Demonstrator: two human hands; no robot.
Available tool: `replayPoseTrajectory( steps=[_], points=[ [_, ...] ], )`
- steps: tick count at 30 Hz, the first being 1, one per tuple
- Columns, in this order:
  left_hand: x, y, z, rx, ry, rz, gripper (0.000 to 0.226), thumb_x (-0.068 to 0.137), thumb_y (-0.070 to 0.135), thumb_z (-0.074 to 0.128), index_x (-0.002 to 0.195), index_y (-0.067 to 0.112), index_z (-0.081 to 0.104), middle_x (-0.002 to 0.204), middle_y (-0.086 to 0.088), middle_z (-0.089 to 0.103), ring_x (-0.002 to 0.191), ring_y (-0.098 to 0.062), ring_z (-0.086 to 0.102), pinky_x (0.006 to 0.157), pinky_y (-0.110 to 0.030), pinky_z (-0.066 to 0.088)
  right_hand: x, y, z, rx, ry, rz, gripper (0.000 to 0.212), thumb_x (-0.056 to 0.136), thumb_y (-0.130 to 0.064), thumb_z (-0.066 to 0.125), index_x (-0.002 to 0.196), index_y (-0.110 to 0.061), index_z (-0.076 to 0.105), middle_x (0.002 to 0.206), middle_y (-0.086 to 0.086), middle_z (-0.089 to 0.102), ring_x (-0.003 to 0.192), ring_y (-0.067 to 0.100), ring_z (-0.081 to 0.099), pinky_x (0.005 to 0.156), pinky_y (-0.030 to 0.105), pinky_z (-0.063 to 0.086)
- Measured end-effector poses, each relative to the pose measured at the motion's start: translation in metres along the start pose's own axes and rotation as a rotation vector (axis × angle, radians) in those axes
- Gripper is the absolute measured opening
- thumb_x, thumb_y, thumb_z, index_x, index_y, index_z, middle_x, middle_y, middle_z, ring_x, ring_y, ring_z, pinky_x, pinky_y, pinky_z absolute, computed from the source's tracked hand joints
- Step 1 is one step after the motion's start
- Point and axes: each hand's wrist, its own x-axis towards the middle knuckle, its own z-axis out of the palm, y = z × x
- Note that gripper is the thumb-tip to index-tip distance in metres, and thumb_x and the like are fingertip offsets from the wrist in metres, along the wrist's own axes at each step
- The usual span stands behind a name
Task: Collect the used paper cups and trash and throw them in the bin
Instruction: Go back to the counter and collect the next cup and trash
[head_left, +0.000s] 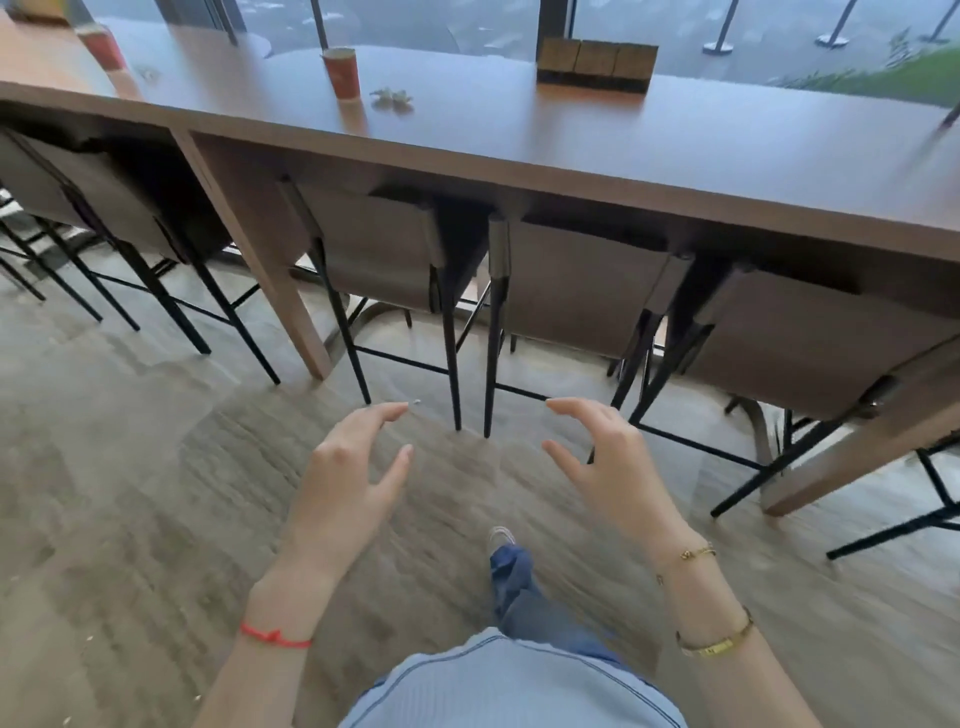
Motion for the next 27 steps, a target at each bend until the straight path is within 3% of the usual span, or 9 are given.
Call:
replayPoseTrajectory(
  steps=[6, 12, 18, 22, 27],
  points=[
    [0.118, -0.014, 0.005, 0.017, 0.102, -0.069, 0.04, 0.088, 0.019, 0.065, 0.127, 0.023, 0.057, 0.119, 0.013, 0.06, 0.109, 0.003, 0.051, 0.093, 0.004, 0.025, 0.147, 0.01, -0.008, -0.037, -0.049, -0.11, 0.039, 0.089, -0.031, 0.064, 0.126, -0.025, 0.055, 0.125, -0.012, 0.058, 0.122, 0.005, 0.047, 0.1, 0.016, 0.031],
    [0.21, -0.033, 0.003, 0.024, 0.172, -0.15, 0.04, 0.089, 0.021, 0.064, 0.128, 0.022, 0.057, 0.122, 0.009, 0.061, 0.115, -0.006, 0.054, 0.098, -0.013, 0.035, 0.274, -0.002, -0.005, -0.056, -0.122, -0.201, 0.04, 0.09, -0.03, 0.064, 0.128, -0.023, 0.055, 0.127, -0.01, 0.058, 0.123, 0.008, 0.047, 0.105, 0.024, 0.037],
    [0.293, -0.066, -0.001, 0.025, 0.205, -0.187, 0.04, 0.089, 0.02, 0.064, 0.128, 0.021, 0.057, 0.121, 0.009, 0.06, 0.114, -0.006, 0.054, 0.096, -0.008, 0.032, 0.375, -0.009, 0.018, -0.065, -0.154, -0.23, 0.042, 0.09, -0.03, 0.063, 0.131, -0.023, 0.054, 0.127, -0.005, 0.059, 0.119, 0.012, 0.05, 0.104, 0.029, 0.042],
    [0.364, -0.1, -0.015, 0.046, 0.224, -0.169, 0.039, 0.088, 0.02, 0.064, 0.127, 0.021, 0.057, 0.12, 0.008, 0.06, 0.111, -0.003, 0.053, 0.088, 0.005, 0.027, 0.446, -0.014, 0.042, -0.036, -0.121, -0.248, 0.04, 0.091, -0.031, 0.062, 0.129, -0.024, 0.054, 0.128, -0.008, 0.057, 0.119, 0.007, 0.049, 0.098, 0.019, 0.037],
    [0.47, -0.151, -0.05, 0.061, 0.279, -0.104, 0.043, 0.088, 0.02, 0.065, 0.13, 0.021, 0.054, 0.122, 0.009, 0.059, 0.112, 0.0, 0.052, 0.091, 0.003, 0.028, 0.552, -0.036, 0.072, -0.014, -0.04, -0.258, 0.036, 0.091, -0.032, 0.062, 0.126, -0.027, 0.056, 0.125, -0.013, 0.058, 0.122, 0.004, 0.045, 0.099, 0.017, 0.033]
  ],
)
